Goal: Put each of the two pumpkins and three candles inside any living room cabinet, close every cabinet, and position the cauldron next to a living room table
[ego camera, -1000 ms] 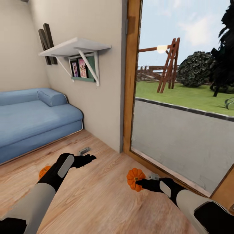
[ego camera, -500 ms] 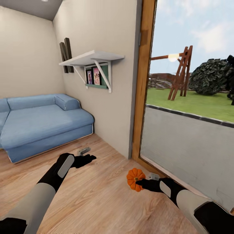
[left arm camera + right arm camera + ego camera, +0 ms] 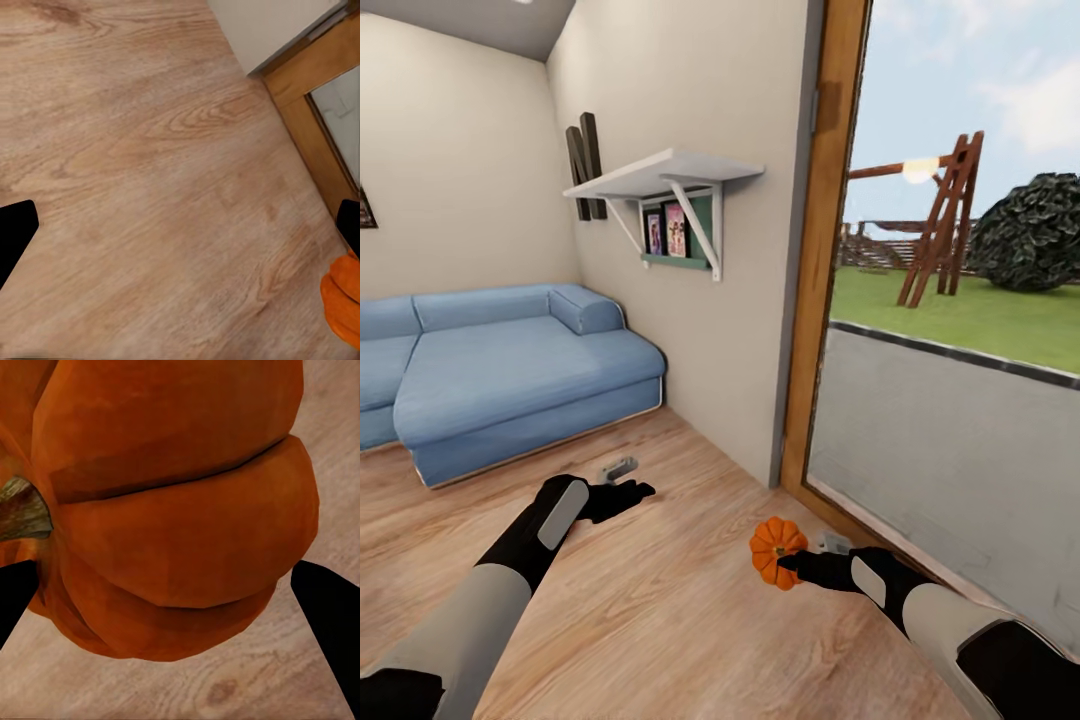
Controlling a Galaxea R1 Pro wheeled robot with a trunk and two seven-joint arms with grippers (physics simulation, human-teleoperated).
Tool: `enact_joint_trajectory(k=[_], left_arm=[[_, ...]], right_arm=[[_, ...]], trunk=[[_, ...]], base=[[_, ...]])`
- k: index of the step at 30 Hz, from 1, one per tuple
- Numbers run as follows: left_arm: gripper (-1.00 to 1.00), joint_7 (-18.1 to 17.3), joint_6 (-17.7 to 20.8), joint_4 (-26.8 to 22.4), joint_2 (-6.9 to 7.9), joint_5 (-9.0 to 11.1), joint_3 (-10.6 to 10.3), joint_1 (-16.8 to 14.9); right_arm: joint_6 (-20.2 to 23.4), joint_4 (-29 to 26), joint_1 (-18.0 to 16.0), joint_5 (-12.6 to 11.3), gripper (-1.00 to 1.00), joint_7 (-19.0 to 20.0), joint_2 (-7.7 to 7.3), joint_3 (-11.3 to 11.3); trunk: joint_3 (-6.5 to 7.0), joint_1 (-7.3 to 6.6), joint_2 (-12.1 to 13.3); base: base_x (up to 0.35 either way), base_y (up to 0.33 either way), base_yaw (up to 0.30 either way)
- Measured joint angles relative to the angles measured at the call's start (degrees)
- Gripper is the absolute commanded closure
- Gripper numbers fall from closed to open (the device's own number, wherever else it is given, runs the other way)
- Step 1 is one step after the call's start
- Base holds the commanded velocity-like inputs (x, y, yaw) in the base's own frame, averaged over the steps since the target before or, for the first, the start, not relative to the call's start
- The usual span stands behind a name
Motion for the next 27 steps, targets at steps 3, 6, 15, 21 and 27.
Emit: enact_joint_trajectory(k=[3,6,15,21,27], left_arm=[[-1.0,0.0,0.0,0.0,0.0,0.0,0.0,0.0],[-1.0,0.0,0.0,0.0,-0.04,0.0,0.0,0.0],[-1.0,0.0,0.0,0.0,-0.09,0.0,0.0,0.0],[-1.0,0.0,0.0,0.0,-0.09,0.0,0.0,0.0],[-1.0,0.0,0.0,0.0,-0.09,0.0,0.0,0.0]], right_arm=[[0.0,0.0,0.0,0.0,1.0,0.0,0.0,0.0],[0.0,0.0,0.0,0.0,1.0,0.0,0.0,0.0],[-0.1,0.0,0.0,0.0,1.0,0.1,0.0,0.0],[-0.1,0.0,0.0,0.0,1.0,0.1,0.0,0.0],[-0.1,0.0,0.0,0.0,1.0,0.0,0.0,0.0]], trunk=[[-0.24,0.0,0.0],[-0.48,0.0,0.0],[-0.65,0.0,0.0],[-0.33,0.0,0.0],[0.01,0.0,0.0]], base=[[0.0,0.0,0.166],[0.0,0.0,0.166],[0.0,0.0,0.121],[0.0,0.0,0.206],[0.0,0.0,0.218]])
